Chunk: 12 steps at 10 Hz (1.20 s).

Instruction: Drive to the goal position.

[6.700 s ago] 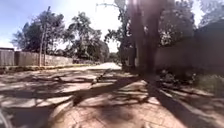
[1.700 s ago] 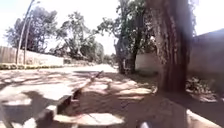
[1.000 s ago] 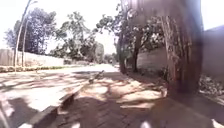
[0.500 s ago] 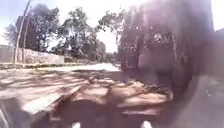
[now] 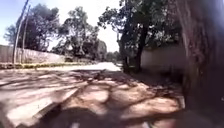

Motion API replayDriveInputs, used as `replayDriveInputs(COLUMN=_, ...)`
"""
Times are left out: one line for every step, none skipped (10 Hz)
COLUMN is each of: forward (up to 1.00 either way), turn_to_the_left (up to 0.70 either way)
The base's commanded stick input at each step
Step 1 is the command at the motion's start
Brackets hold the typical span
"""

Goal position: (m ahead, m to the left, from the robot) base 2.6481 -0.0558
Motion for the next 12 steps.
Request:
replayDriveInputs(forward=0.7, turn_to_the_left=0.0)
replayDriveInputs(forward=0.7, turn_to_the_left=0.0)
replayDriveInputs(forward=0.7, turn_to_the_left=0.0)
replayDriveInputs(forward=0.7, turn_to_the_left=0.0)
replayDriveInputs(forward=0.7, turn_to_the_left=0.0)
replayDriveInputs(forward=0.7, turn_to_the_left=0.0)
replayDriveInputs(forward=0.7, turn_to_the_left=0.0)
replayDriveInputs(forward=0.7, turn_to_the_left=0.0)
replayDriveInputs(forward=0.7, turn_to_the_left=0.0)
replayDriveInputs(forward=0.7, turn_to_the_left=0.0)
replayDriveInputs(forward=0.7, turn_to_the_left=0.0)
replayDriveInputs(forward=0.7, turn_to_the_left=0.0)
